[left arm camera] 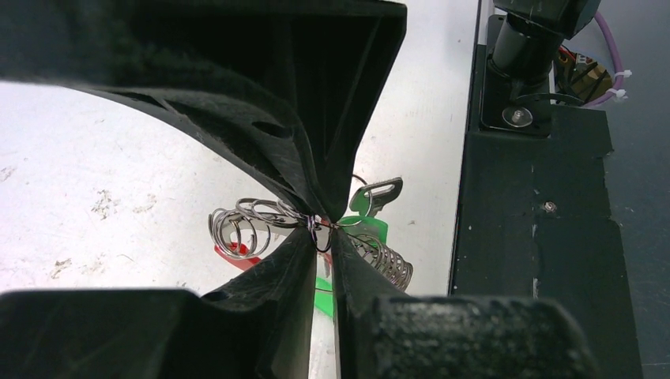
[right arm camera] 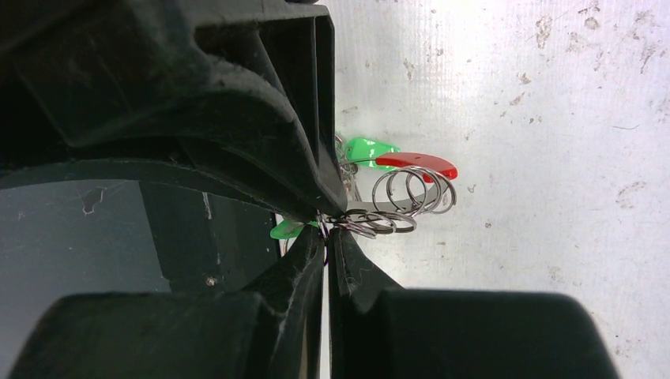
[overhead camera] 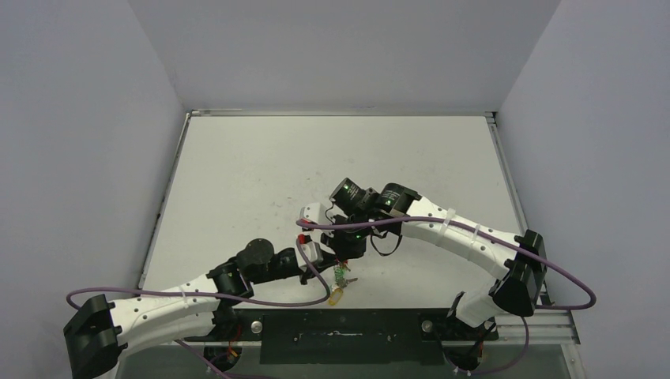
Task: Put the keys on the keyring
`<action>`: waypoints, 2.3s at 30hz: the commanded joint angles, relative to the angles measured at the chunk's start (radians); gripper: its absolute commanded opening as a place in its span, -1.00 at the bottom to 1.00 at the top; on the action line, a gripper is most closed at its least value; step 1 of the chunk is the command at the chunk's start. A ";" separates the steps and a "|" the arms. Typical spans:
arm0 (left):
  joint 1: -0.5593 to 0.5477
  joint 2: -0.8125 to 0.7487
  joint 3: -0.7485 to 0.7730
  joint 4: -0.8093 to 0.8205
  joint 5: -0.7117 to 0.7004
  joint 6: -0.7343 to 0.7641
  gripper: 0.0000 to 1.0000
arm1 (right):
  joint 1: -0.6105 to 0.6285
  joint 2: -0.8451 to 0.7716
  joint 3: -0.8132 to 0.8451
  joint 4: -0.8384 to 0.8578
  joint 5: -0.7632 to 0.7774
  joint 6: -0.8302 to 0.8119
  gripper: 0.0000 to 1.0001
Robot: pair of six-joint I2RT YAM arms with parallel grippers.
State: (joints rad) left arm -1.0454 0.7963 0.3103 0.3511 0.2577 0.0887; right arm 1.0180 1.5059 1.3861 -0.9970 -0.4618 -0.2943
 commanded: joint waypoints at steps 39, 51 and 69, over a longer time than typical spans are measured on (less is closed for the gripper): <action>-0.004 -0.119 -0.177 0.440 -0.062 0.009 -1.00 | -0.141 -0.334 -0.300 0.465 -0.138 0.386 0.16; -0.004 -0.124 -0.175 0.431 -0.066 0.012 -1.00 | -0.142 -0.320 -0.340 0.494 -0.134 0.448 -0.99; -0.004 -0.121 -0.176 0.460 -0.083 0.006 -1.00 | -0.119 -0.318 -0.387 0.466 -0.096 0.348 -1.00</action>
State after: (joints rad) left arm -1.0458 0.6811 0.1219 0.7090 0.1917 0.0921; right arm 0.8810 1.2167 1.0210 -0.5720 -0.5900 0.0822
